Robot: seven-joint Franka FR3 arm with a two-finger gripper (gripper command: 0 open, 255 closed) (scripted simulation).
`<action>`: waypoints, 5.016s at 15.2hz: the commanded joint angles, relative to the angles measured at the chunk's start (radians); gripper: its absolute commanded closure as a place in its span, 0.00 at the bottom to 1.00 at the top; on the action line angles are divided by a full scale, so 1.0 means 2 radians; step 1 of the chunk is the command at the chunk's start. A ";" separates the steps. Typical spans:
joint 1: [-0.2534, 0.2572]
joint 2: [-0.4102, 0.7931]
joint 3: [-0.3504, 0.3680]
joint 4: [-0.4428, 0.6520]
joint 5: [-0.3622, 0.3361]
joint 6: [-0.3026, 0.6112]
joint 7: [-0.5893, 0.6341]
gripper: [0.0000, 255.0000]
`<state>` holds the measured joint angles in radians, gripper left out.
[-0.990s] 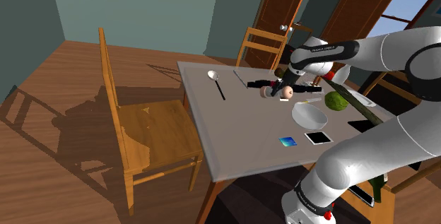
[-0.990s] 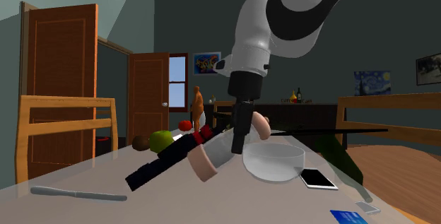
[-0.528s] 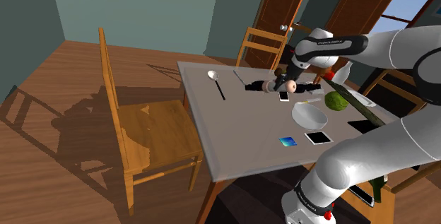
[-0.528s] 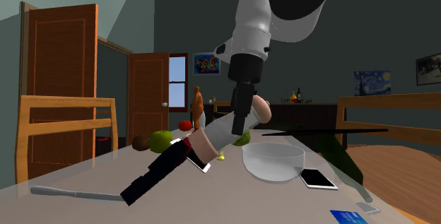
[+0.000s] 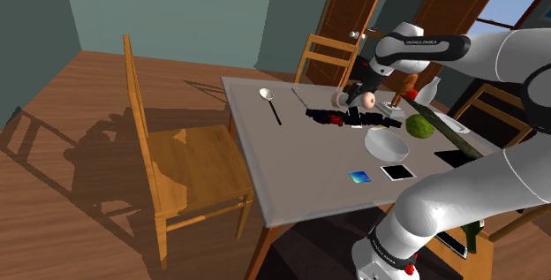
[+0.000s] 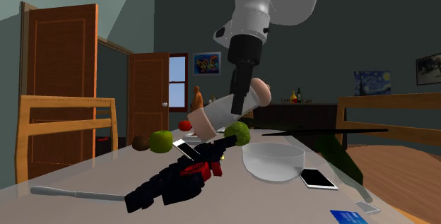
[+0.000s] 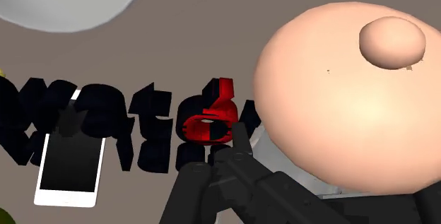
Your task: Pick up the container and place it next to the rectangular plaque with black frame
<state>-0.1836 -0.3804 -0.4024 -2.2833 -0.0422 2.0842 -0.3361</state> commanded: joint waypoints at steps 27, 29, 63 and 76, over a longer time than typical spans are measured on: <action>-0.119 -0.148 -0.153 -0.005 -0.110 -0.126 -0.209 1.00; -0.124 -0.149 -0.172 0.005 -0.118 -0.134 -0.232 1.00; -0.107 -0.096 -0.351 -0.086 -0.171 0.035 -0.332 1.00; -0.068 -0.059 -0.416 -0.115 -0.169 0.108 -0.349 1.00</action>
<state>-0.3199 -0.4999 -1.2325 -2.5129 -0.3806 2.2996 -1.0330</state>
